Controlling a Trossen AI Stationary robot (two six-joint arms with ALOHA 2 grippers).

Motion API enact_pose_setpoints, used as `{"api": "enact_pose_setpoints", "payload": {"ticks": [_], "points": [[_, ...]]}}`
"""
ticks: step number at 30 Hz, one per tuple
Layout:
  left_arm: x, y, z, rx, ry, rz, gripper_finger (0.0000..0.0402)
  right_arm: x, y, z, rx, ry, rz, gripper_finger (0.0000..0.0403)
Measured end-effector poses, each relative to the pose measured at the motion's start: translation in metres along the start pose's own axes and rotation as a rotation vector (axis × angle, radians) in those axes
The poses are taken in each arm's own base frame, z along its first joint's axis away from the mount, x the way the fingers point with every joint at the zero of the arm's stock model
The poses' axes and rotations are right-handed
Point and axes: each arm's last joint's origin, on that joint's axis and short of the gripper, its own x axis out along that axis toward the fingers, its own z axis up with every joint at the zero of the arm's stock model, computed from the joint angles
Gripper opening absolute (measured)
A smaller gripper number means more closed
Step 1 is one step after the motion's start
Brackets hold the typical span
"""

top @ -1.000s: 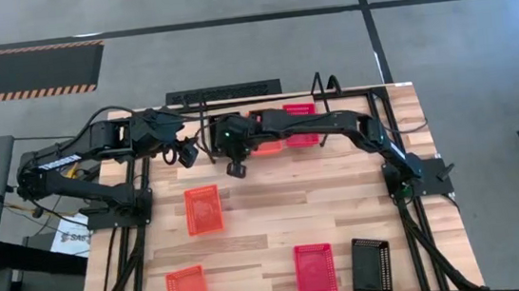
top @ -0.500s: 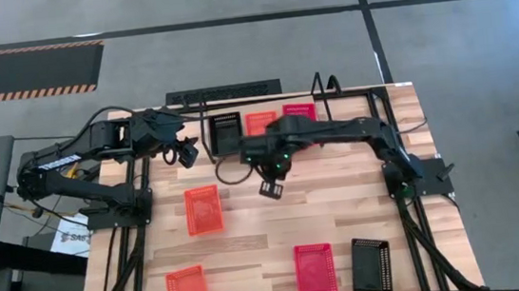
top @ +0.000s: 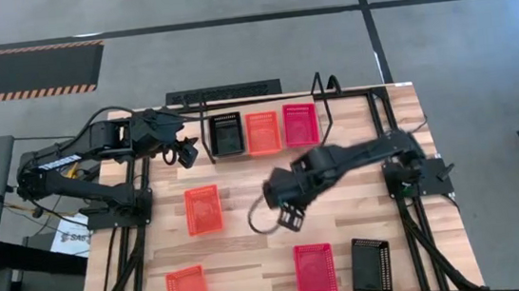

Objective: Stack baskets on shelf by color
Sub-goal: Stack the red bin on top of the other red bin on the shelf

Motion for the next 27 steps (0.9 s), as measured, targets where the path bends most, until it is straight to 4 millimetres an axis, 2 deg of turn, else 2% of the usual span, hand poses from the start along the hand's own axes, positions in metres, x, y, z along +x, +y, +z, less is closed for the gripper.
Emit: {"api": "enact_pose_setpoints", "payload": {"ticks": [6, 12, 16, 21, 27], "points": [[0.0, 0.0, 0.0, 0.0, 0.0, -0.001, 0.0251, 0.015, 0.016, -0.047, 0.17, 0.097, -0.077, 0.0003], [0.0, 0.0, 0.0, -0.005, 0.002, -0.003, 0.0251, 0.044, 0.038, -0.095, 0.359, 0.213, -0.185, 0.0015], [0.0, 0.0, 0.0, -0.017, 0.001, -0.003, 0.0251, 0.054, 0.053, -0.118, 0.422, 0.215, -0.192, 0.0026], [0.0, 0.0, 0.0, -0.043, 0.002, -0.004, 0.0251, 0.06, 0.068, -0.128, 0.292, 0.085, -0.146, 0.0044], [0.0, -0.001, 0.0, -0.03, 0.016, -0.032, 0.0251, 0.061, 0.077, -0.119, 0.11, -0.02, -0.049, 0.0062]]}}
